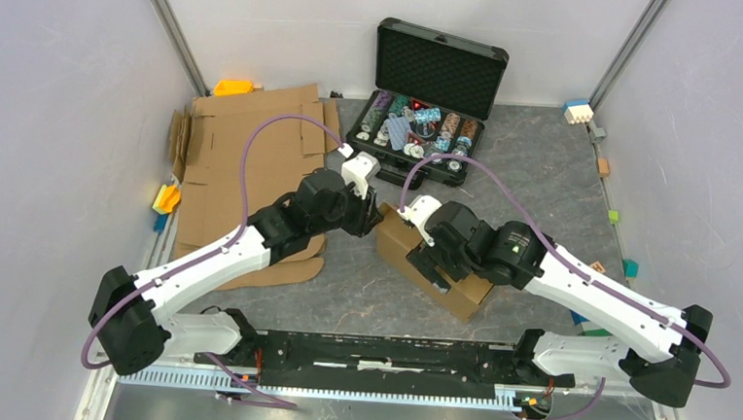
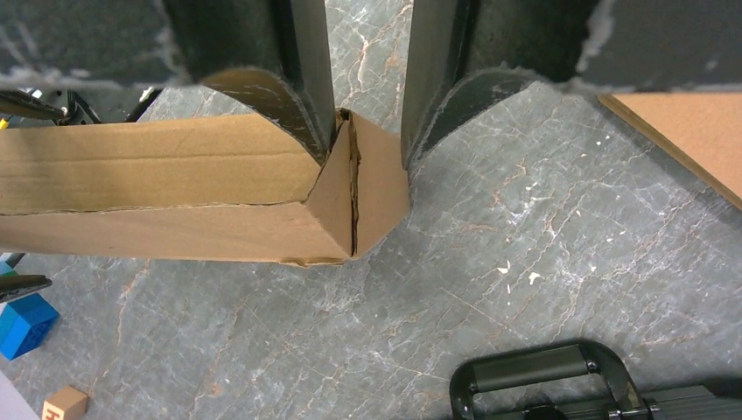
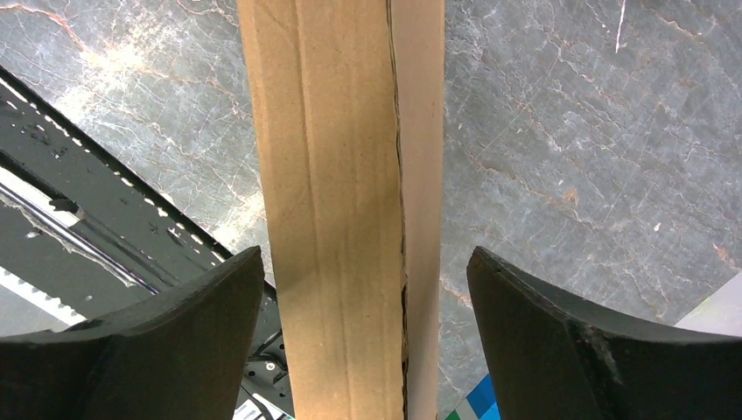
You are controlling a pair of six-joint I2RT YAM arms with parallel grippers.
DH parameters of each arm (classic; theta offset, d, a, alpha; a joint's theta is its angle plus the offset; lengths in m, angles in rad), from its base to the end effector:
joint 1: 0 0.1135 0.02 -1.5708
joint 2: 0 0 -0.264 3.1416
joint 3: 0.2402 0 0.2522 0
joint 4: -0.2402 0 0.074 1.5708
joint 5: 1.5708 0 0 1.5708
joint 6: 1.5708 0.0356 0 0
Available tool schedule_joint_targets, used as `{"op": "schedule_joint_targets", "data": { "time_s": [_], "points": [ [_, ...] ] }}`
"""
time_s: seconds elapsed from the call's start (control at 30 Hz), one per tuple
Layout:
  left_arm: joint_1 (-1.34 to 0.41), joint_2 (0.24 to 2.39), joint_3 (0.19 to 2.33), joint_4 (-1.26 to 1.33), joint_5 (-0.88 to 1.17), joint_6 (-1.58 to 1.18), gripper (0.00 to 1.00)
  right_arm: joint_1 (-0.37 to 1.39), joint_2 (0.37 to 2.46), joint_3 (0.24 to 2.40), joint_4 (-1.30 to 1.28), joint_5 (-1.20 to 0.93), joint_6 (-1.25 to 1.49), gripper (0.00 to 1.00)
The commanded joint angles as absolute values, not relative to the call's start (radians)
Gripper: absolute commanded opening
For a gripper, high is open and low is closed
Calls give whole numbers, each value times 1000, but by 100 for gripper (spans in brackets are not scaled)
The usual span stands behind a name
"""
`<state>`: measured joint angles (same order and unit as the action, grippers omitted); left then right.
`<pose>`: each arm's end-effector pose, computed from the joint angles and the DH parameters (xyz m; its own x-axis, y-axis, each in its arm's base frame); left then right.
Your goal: Fold the paper box
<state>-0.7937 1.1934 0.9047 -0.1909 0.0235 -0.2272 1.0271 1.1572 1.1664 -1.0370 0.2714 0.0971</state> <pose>0.1900 -0.1944 0.2961 -0.4791 0.1660 -0.8619 0.6358 0.7426 -0.2104 0.1190 0.1784 0.3248 -0.5138 -0.6694 -0.5365 -0.7063 0.6851 -0.1783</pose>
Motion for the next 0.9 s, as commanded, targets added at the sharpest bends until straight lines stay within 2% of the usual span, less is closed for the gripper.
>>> {"op": "schedule_joint_targets", "data": {
  "time_s": [0.0, 0.07, 0.2, 0.3, 0.47, 0.73, 0.87],
  "points": [
    [-796, 1207, 920, -265, 61, -249, 41, 1025, 1119, 1179, -1028, 275, 78, 91],
    [-796, 1232, 940, -271, 66, -245, 38, 1025, 1115, 1180, -1030, 276, 78, 92],
    [-796, 1258, 950, -275, 67, -246, 21, 1025, 1100, 1183, -1033, 276, 83, 96],
    [-796, 1263, 953, -299, 61, -256, 14, 1025, 1089, 1169, -1053, 278, 91, 98],
    [-798, 1249, 941, -322, 52, -273, 10, 1025, 1055, 1118, -1085, 301, 95, 97],
    [-798, 1207, 908, -327, 3, -299, 11, 1024, 1083, 1095, -963, 235, 67, 72],
    [-796, 1195, 899, -339, -61, -314, 21, 1023, 1143, 1114, -904, 247, 31, 60]
  ]
}}
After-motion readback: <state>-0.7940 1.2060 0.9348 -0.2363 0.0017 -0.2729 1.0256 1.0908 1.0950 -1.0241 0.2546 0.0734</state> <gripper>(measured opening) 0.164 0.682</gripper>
